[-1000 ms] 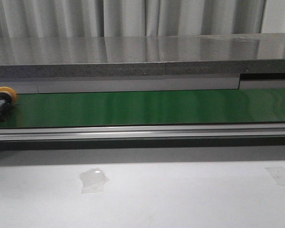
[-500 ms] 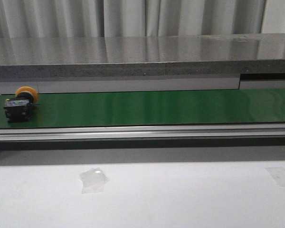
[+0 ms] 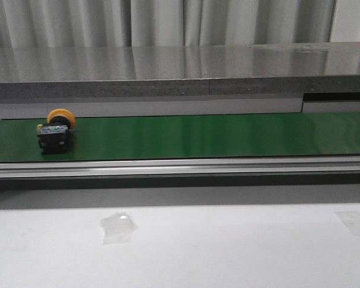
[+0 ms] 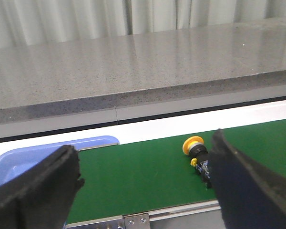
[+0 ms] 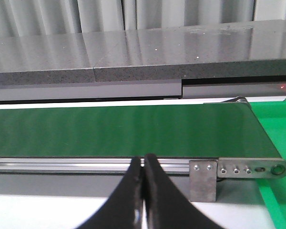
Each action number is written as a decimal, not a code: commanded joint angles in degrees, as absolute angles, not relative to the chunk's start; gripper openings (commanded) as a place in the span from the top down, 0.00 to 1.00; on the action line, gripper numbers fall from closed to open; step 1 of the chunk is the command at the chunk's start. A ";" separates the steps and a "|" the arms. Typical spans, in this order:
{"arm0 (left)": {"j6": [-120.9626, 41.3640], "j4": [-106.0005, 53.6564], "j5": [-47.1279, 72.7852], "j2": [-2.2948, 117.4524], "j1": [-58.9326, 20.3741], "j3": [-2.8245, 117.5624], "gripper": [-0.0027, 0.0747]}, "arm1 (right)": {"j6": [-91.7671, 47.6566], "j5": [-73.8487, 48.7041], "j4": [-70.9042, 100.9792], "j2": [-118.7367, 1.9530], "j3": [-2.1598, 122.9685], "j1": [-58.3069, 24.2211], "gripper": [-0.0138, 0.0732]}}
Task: Move button from left to right
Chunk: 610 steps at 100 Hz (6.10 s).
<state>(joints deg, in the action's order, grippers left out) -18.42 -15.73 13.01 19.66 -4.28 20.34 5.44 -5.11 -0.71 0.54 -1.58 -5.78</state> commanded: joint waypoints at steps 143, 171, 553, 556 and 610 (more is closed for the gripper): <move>-17.78 -16.54 8.36 20.04 -4.83 21.91 0.99 | 5.29 -26.07 -0.55 -19.34 29.73 -5.95 0.92; -17.78 -16.54 8.36 20.04 -4.83 21.91 0.99 | 5.29 -32.75 -0.55 -39.38 44.47 -5.95 0.92; -17.78 -16.54 8.36 20.04 -4.83 21.91 0.99 | -23.53 -45.21 -4.28 -94.35 84.48 15.96 0.64; -17.78 -16.54 8.36 20.04 -4.83 21.91 0.99 | -24.52 -44.53 -3.28 -94.58 84.48 16.83 0.64; -17.78 -16.54 8.36 20.04 -4.83 21.91 0.99 | -31.32 -42.74 0.00 -105.64 84.43 24.54 0.64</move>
<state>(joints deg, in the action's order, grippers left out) -18.42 -15.73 12.79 19.66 -4.28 20.20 -29.85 -45.09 -0.80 -107.29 82.51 24.12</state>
